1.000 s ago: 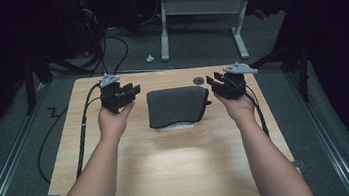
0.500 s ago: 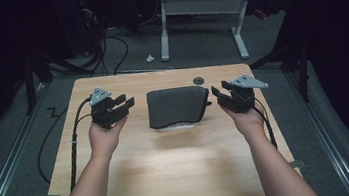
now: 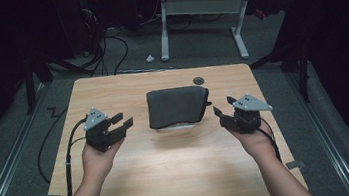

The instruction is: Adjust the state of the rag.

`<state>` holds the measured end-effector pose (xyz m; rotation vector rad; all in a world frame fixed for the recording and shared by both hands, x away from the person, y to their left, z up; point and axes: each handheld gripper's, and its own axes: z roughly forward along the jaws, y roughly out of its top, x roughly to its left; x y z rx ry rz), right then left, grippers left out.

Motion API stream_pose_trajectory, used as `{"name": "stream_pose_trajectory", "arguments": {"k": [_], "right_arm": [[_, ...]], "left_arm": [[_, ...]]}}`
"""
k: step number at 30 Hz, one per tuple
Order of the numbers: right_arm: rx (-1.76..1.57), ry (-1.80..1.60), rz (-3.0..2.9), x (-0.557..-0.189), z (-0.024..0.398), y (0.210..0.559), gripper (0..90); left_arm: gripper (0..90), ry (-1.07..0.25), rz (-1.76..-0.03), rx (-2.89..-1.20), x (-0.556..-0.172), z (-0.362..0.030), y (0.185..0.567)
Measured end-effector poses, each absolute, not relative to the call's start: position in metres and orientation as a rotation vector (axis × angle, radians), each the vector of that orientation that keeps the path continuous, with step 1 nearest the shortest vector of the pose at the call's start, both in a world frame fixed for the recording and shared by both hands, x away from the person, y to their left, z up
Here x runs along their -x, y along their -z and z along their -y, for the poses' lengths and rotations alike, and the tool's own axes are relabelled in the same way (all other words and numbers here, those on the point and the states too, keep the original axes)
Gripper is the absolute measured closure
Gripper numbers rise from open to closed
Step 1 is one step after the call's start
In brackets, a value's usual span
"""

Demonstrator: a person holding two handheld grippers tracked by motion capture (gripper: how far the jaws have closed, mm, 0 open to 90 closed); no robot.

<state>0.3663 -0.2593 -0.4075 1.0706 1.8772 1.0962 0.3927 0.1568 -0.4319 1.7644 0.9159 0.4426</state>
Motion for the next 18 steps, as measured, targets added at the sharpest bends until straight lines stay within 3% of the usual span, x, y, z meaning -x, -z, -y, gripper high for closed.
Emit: {"name": "stream_pose_trajectory", "arguments": {"k": [7, 10, 18], "right_arm": [[-1.078, -1.118, -1.893, -0.326, 0.262, 0.423, 37.7], [-1.075, -1.115, -1.914, -0.311, 0.259, 0.434, 38.0], [-1.148, -1.077, -1.988, -0.285, 0.250, 0.485, 37.7]], "left_arm": [[49.1, -0.423, -0.890, -1.850, -0.349, -0.153, 0.462], [48.7, -0.355, -0.900, -1.869, -0.334, -0.148, 0.477], [48.0, -0.289, -0.871, -1.926, -0.299, -0.137, 0.515]]}}
